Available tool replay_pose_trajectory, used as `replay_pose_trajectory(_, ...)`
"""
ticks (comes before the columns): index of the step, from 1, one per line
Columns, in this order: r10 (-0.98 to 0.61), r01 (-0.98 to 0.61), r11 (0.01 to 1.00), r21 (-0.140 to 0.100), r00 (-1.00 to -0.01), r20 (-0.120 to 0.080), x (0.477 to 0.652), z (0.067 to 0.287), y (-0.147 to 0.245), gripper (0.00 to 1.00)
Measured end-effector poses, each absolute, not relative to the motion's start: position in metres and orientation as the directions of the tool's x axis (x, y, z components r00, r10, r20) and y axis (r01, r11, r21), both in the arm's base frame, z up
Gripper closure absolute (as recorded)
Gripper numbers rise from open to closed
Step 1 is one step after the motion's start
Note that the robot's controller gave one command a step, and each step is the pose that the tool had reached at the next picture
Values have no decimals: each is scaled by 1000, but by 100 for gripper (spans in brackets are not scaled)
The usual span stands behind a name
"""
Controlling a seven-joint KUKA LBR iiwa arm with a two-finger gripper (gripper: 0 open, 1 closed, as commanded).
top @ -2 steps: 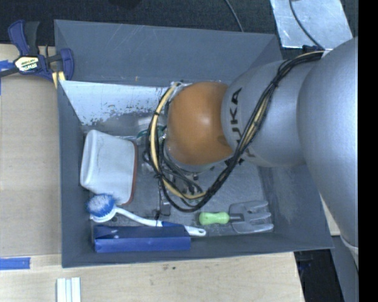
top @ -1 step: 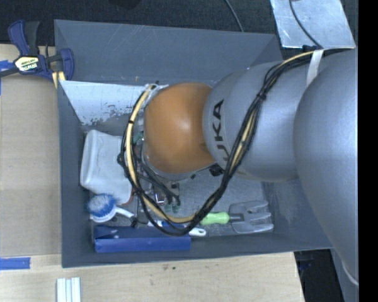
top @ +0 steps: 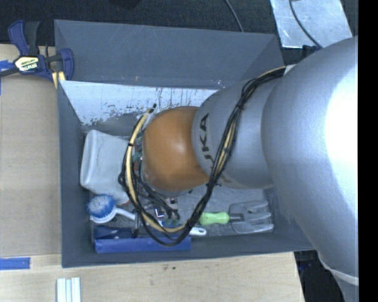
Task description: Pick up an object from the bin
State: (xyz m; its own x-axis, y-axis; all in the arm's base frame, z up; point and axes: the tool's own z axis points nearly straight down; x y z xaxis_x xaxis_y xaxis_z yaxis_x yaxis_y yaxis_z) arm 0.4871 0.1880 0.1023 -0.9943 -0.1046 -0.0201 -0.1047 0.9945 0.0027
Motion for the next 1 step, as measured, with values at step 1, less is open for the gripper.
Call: replay_pose_trajectory(1,-444,-444,896,-11,-894,-52,496,77,231,0)
